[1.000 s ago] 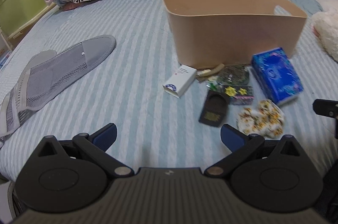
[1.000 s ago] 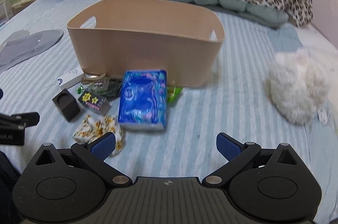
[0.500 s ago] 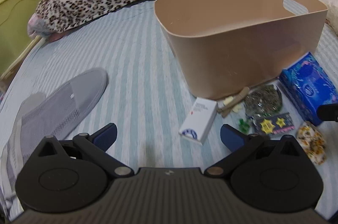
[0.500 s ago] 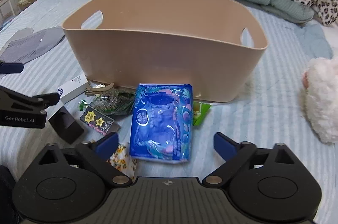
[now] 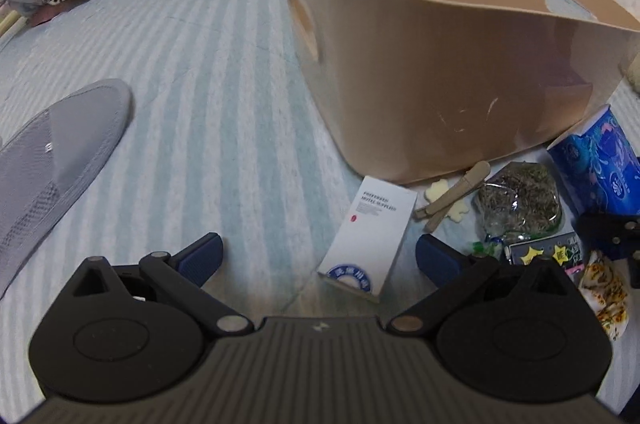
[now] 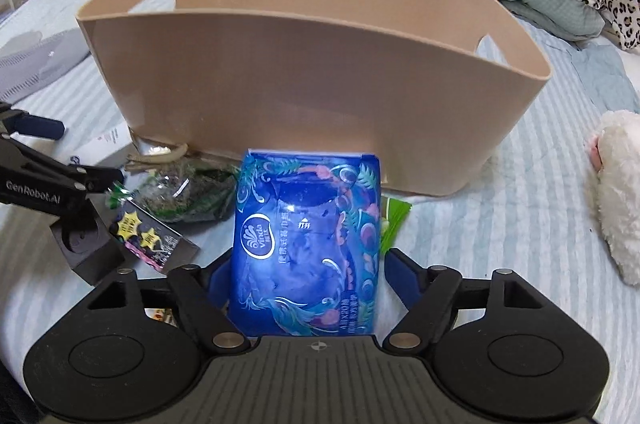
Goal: Organize objects
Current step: 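Grasp the white small box with the left gripper while the right grasps the blue tissue pack, then carry both items over the beige basket and open both grippers inside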
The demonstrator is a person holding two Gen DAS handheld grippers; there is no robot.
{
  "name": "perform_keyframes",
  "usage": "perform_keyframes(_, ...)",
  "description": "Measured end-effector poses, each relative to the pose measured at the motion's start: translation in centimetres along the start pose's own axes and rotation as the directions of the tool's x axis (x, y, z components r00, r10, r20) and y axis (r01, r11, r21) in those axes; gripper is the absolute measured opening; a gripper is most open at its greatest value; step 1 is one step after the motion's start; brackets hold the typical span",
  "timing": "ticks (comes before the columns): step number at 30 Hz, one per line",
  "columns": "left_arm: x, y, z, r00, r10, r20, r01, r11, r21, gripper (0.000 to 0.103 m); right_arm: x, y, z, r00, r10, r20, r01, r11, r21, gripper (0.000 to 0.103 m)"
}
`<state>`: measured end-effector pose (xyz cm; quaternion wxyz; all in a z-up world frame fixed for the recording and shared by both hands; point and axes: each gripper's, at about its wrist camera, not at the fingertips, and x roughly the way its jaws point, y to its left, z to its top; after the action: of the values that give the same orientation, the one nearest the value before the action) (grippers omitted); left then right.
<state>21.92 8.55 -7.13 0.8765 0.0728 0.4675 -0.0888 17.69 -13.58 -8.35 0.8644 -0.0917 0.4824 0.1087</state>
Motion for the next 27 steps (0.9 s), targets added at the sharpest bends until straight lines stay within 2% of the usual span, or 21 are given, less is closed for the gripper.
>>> perform_keyframes(3,0.1,0.1,0.1,0.999,-0.036,0.012,0.036,0.999,-0.01,0.08,0.0,-0.6,0.0,1.0,0.001,-0.004,-0.001,0.999,0.035,0.061)
perform_keyframes(4,0.0,0.1,0.1,0.999,-0.038,0.019,0.038,0.999,-0.011,0.076,-0.1,-0.9,0.0,1.0,0.005,-0.003,-0.005,0.999,0.047,0.061)
perform_keyframes(9,-0.5,-0.1,-0.1,0.998,-0.066,0.024,0.066,0.998,0.009,0.042,-0.9,-1.9,-0.2,1.0,0.025,-0.002,-0.025,0.996,0.085,0.061)
perform_keyframes(11,-0.8,-0.2,0.0,0.997,-0.075,0.021,0.075,0.997,0.016,0.032,-1.5,-2.2,-0.2,0.999,0.033,0.001,-0.033,0.995,0.092,0.061)
perform_keyframes(16,-1.4,0.1,0.3,0.998,-0.064,0.027,0.064,0.998,0.013,0.032,-3.3,-3.0,-0.1,0.998,0.052,0.032,-0.056,0.992,0.111,0.061)
perform_keyframes(27,-8.8,-1.0,-0.1,0.989,-0.018,0.146,0.021,1.0,-0.02,0.032,-9.0,-5.2,1.2,0.989,0.046,0.142,-0.064,0.99,0.124,0.061)
